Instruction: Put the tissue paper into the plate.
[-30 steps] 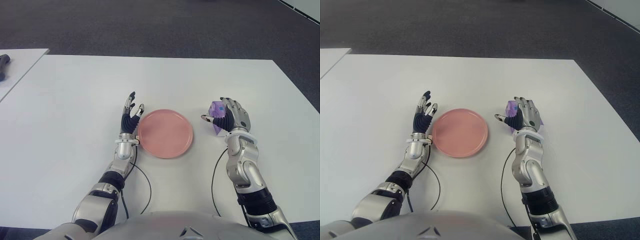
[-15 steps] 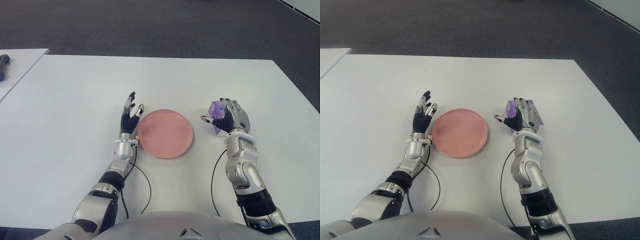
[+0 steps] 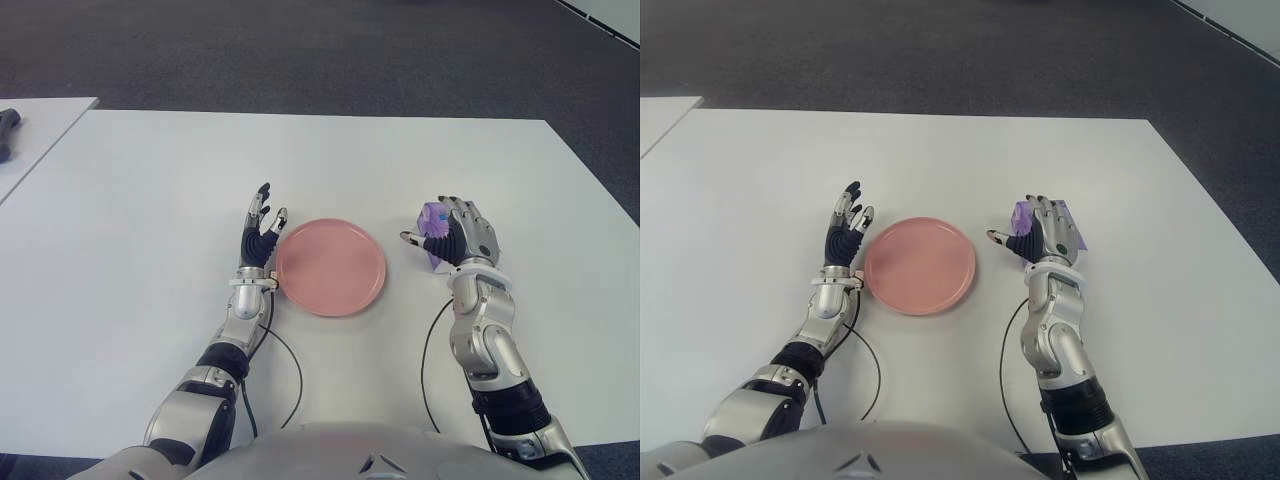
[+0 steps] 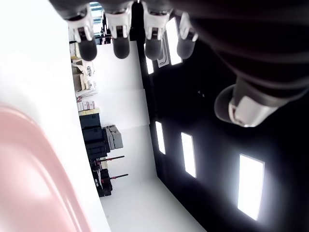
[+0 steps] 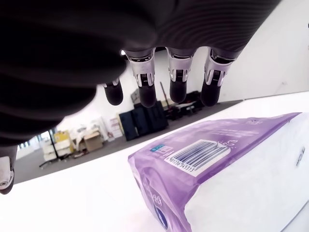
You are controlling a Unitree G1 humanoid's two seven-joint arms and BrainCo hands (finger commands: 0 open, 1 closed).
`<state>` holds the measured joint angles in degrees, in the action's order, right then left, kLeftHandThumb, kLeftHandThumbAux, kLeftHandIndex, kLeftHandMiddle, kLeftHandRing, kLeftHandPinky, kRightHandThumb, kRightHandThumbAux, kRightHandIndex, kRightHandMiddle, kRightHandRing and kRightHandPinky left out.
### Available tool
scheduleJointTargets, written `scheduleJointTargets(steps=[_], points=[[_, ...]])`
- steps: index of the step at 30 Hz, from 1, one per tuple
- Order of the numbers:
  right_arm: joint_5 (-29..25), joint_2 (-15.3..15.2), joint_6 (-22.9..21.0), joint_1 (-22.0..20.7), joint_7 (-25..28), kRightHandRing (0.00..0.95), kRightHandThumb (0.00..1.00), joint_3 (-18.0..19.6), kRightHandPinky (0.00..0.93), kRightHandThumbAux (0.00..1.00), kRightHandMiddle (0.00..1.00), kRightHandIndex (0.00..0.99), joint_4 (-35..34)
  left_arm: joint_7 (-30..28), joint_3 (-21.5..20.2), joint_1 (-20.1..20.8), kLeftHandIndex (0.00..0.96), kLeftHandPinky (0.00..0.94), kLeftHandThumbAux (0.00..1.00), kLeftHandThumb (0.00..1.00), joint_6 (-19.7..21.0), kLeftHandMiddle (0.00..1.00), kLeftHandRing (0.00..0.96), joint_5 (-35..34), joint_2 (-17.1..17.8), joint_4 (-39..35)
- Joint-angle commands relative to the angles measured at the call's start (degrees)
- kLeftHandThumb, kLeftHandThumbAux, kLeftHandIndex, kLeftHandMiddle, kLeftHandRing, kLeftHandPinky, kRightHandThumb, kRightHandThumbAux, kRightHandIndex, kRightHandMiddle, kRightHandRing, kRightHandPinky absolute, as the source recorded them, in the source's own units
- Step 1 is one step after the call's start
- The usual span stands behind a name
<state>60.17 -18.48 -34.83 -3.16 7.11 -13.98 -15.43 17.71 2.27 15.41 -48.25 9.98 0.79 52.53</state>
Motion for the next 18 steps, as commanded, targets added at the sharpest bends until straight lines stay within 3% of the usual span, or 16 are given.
scheduleJointTargets(steps=[1,18], points=[[0.6,0.5,-0.6,0.6,0.8,0.000,0.059,-0.3,0.000,0.420,0.000,0.000,-0.2,-0.1,-0.1,-5.8,0.000,0.000,0.471,0.007,-0.3,0.000,0.000,0.5,0.1,3.7],[1.3,1.0,-0.6,1.0,1.1,0.000,0.059,-0.4,0.000,0.420,0.000,0.000,-0.6,-1.6,-0.2,-6.2,0.000,0.000,0.470,0.017,-0.9,0.000,0.000,-0.3,0.2,3.4]])
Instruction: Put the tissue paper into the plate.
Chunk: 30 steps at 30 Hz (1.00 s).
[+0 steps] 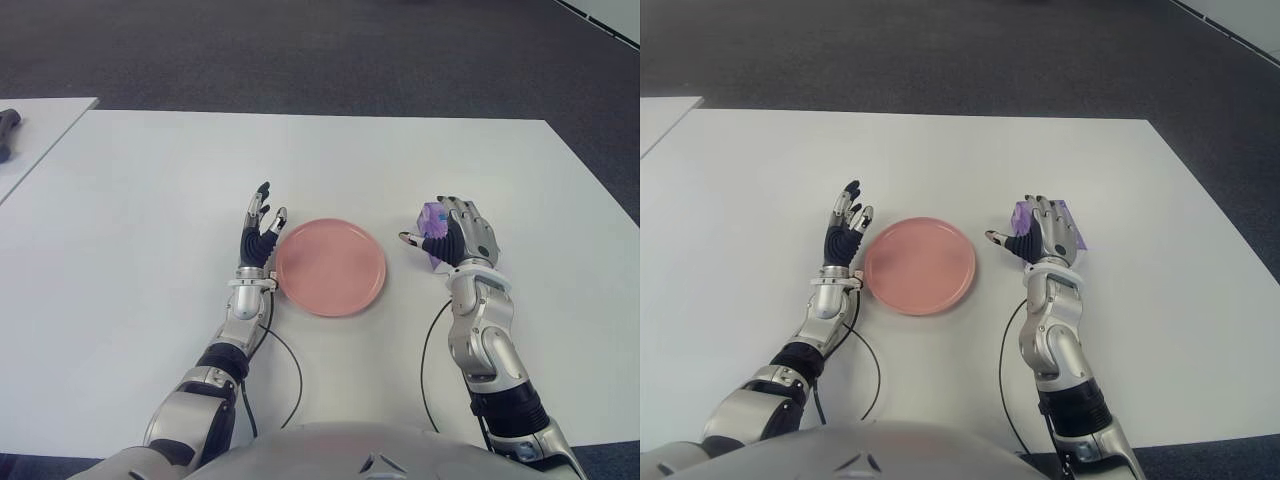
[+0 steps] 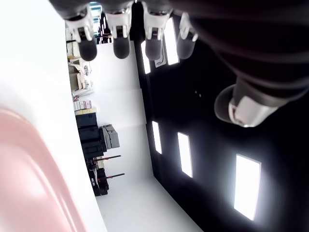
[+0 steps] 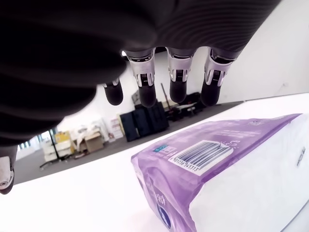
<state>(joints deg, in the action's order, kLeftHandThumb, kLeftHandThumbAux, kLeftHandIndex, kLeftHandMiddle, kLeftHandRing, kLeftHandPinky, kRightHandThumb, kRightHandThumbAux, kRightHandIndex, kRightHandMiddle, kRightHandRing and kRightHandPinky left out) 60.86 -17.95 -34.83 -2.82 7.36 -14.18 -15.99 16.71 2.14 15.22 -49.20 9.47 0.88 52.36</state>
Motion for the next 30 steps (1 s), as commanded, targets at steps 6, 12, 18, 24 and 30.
scheduleJointTargets(steps=[6,12,18,24,30], points=[[0.8,0.6,-0.7,0.6,1.0,0.000,0.059,-0.2,0.000,0.420,0.000,0.000,-0.2,-0.3,-0.1,-6.2,0.000,0.000,0.470,0.014,0.5,0.000,0.000,0.6,0.2,3.1],[1.1,0.9,-0.6,0.7,1.0,0.000,0.059,-0.2,0.000,0.420,0.000,0.000,-0.1,0.0,-0.3,-6.6,0.000,0.000,0.471,0.009,1.5,0.000,0.000,0.8,0.2,2.5],[1.3,1.1,-0.7,0.8,1.1,0.000,0.059,-0.3,0.000,0.420,0.000,0.000,-0.3,0.0,-0.4,-6.8,0.000,0.000,0.478,0.003,2.2,0.000,0.000,0.9,0.1,1.9],[1.5,1.2,-0.6,0.8,1.1,0.000,0.059,-0.3,0.000,0.420,0.000,0.000,-0.3,-0.2,-0.5,-7.1,0.000,0.000,0.479,0.003,2.3,0.000,0.000,0.8,0.1,1.6],[1.6,1.3,-0.6,0.9,1.1,0.000,0.059,-0.3,0.000,0.420,0.000,0.000,-0.4,-0.3,-0.6,-7.2,0.000,0.000,0.477,0.002,3.1,0.000,0.000,0.7,0.0,1.3]])
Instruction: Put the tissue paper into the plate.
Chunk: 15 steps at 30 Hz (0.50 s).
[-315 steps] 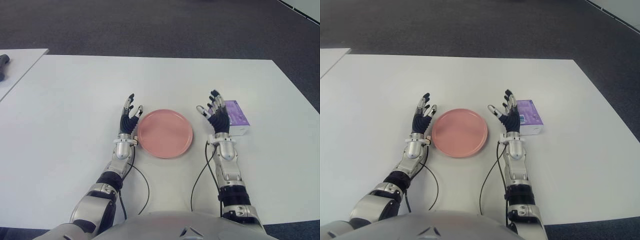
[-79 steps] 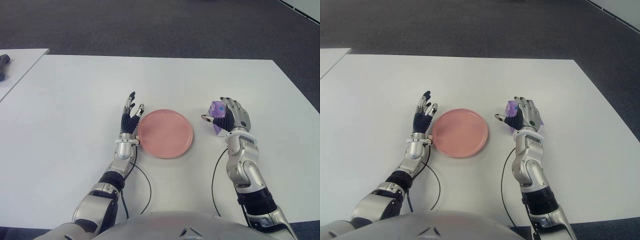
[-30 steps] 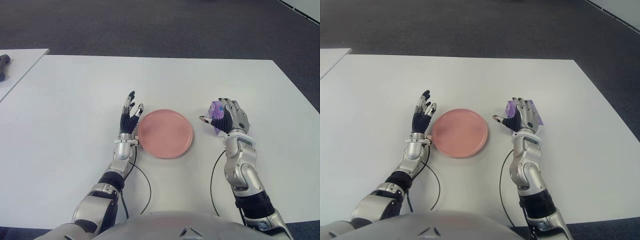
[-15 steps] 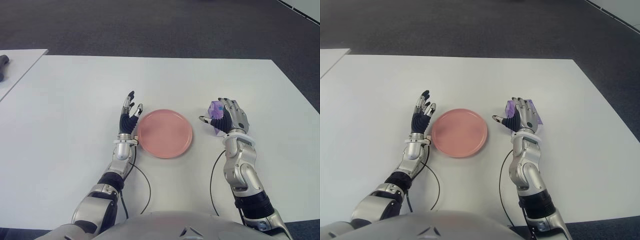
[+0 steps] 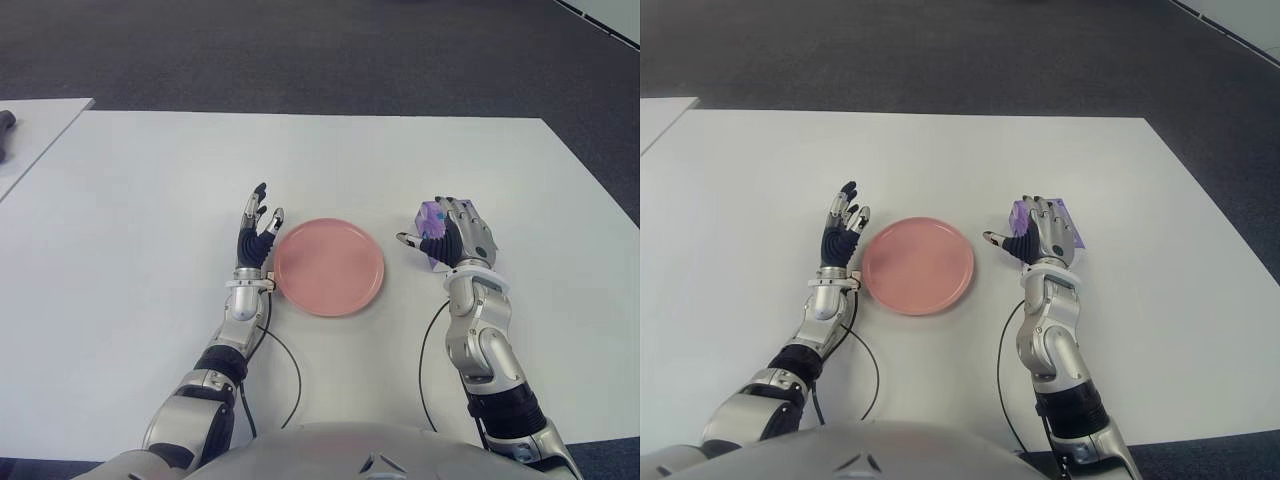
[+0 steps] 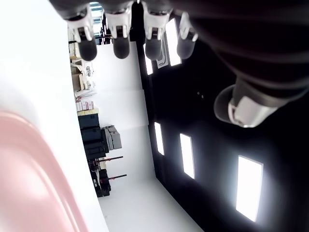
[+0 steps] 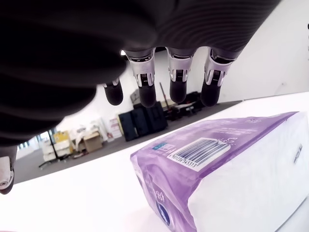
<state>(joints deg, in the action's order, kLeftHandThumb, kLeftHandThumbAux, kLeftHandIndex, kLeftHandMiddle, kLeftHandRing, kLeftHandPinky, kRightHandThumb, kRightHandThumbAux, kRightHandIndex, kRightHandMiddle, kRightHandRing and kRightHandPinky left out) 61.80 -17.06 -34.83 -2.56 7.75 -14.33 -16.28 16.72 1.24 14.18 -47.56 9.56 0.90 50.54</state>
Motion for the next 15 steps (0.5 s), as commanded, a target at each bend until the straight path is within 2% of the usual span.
scheduleJointTargets(steps=[1,8,9,10,11,12,13,15], points=[[0.7,0.4,-0.6,0.6,0.8,0.000,0.059,-0.1,0.000,0.420,0.000,0.000,-0.1,-0.4,0.3,-6.2,0.000,0.000,0.477,0.002,1.6,0.000,0.000,0.6,-0.1,3.0],[0.8,0.5,-0.6,0.7,0.9,0.000,0.059,-0.1,0.000,0.420,0.000,0.000,-0.2,-0.5,0.3,-6.5,0.000,0.000,0.479,0.003,2.3,0.000,0.000,0.5,-0.1,2.4],[-1.1,-0.5,0.6,-1.4,-2.4,0.000,0.059,1.8,0.000,0.420,0.000,0.000,7.0,-0.5,0.3,-6.5,0.000,0.000,0.480,0.003,2.3,0.000,0.000,0.5,-0.1,2.4],[-4.4,-2.1,3.4,-6.6,-8.8,0.000,0.065,4.5,0.000,0.419,0.000,0.000,22.4,-0.4,0.3,-6.5,0.000,0.000,0.480,0.003,2.3,0.000,0.000,0.6,-0.1,2.4],[-6.8,-3.3,5.5,-10.4,-13.6,0.000,0.088,6.4,0.000,0.409,0.000,0.000,33.7,-0.3,0.3,-6.5,0.000,0.000,0.481,0.003,2.3,0.000,0.000,0.6,-0.1,2.4],[-8.2,-3.8,6.8,-13.1,-17.0,0.000,0.103,7.4,0.000,0.402,0.000,0.000,41.4,-0.2,0.2,-6.5,0.000,0.000,0.482,0.003,2.3,0.000,0.000,0.7,-0.2,2.4],[-8.7,-4.0,7.4,-14.4,-18.6,0.000,0.113,7.7,0.000,0.396,0.000,0.000,44.8,-0.1,0.2,-6.6,0.000,0.000,0.484,0.002,2.3,0.000,0.000,0.7,-0.2,2.3],[-8.6,-3.6,7.2,-15.3,-20.2,0.000,0.120,7.3,0.000,0.387,0.000,0.000,47.2,0.2,0.2,-6.6,0.000,0.000,0.487,0.001,2.3,0.000,0.000,0.8,-0.2,2.3]])
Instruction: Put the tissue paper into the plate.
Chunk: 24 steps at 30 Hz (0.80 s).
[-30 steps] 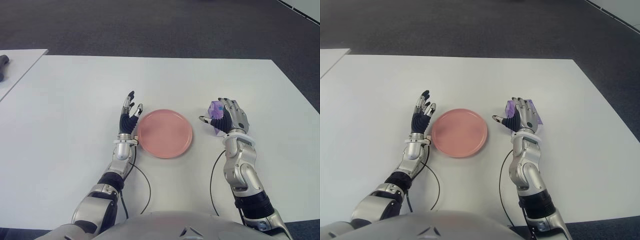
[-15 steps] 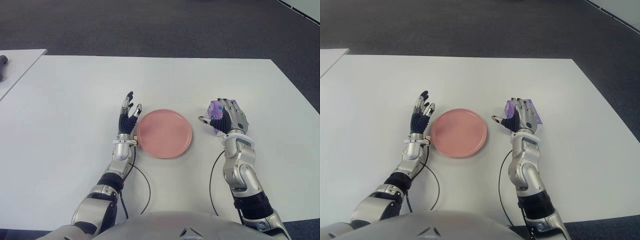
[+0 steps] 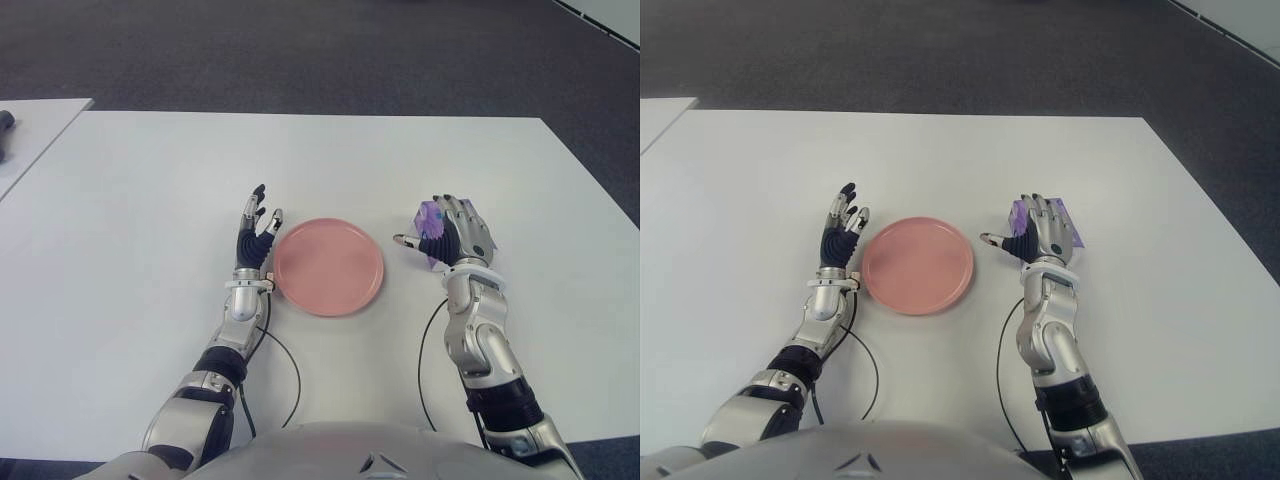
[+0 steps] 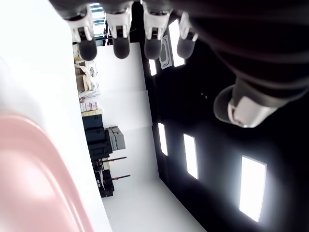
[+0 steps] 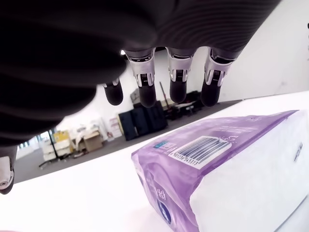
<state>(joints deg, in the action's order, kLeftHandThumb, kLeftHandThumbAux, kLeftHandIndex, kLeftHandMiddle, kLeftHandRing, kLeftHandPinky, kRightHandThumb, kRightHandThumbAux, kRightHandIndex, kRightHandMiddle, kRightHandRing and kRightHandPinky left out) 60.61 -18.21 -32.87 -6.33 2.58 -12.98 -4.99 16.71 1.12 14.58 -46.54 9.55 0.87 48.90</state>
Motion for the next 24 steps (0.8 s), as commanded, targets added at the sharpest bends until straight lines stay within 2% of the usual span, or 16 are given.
scheduleJointTargets(steps=[1,10,12,15,18,24], points=[[-7.5,-2.4,5.3,-11.9,-15.6,0.000,0.122,5.9,0.000,0.383,0.000,0.000,36.8,0.3,0.3,-7.0,0.000,0.000,0.488,0.001,1.3,0.000,0.000,0.8,-0.2,4.0],[-9.6,-1.7,7.4,-16.7,-22.9,0.000,0.120,5.6,0.000,0.370,0.000,0.000,48.1,-0.4,0.3,-7.2,0.000,0.000,0.484,0.000,0.9,0.000,0.000,0.6,-0.1,3.8],[-10.9,-1.6,9.3,-17.3,-24.0,0.000,0.116,5.8,0.000,0.362,0.000,0.000,49.7,-0.6,0.2,-7.2,0.000,0.000,0.481,0.000,0.8,0.000,0.000,0.4,0.0,3.7],[-12.4,-0.3,10.2,-16.4,-24.5,0.000,0.112,5.7,0.000,0.347,0.000,0.000,47.7,-0.7,0.2,-7.2,0.000,0.000,0.479,0.000,1.0,0.000,0.000,0.3,0.0,3.6],[-14.4,0.3,11.3,-13.5,-23.9,0.000,0.111,5.5,0.000,0.341,0.000,0.000,41.1,-0.7,0.1,-7.2,0.000,0.000,0.480,0.000,1.0,0.000,0.000,0.2,0.0,3.7],[-18.6,-1.5,17.2,-10.8,-24.9,0.000,0.119,5.5,0.000,0.360,0.000,0.000,37.3,-0.8,0.1,-7.1,0.000,0.000,0.486,0.000,1.3,0.000,0.000,0.2,-0.2,3.6]])
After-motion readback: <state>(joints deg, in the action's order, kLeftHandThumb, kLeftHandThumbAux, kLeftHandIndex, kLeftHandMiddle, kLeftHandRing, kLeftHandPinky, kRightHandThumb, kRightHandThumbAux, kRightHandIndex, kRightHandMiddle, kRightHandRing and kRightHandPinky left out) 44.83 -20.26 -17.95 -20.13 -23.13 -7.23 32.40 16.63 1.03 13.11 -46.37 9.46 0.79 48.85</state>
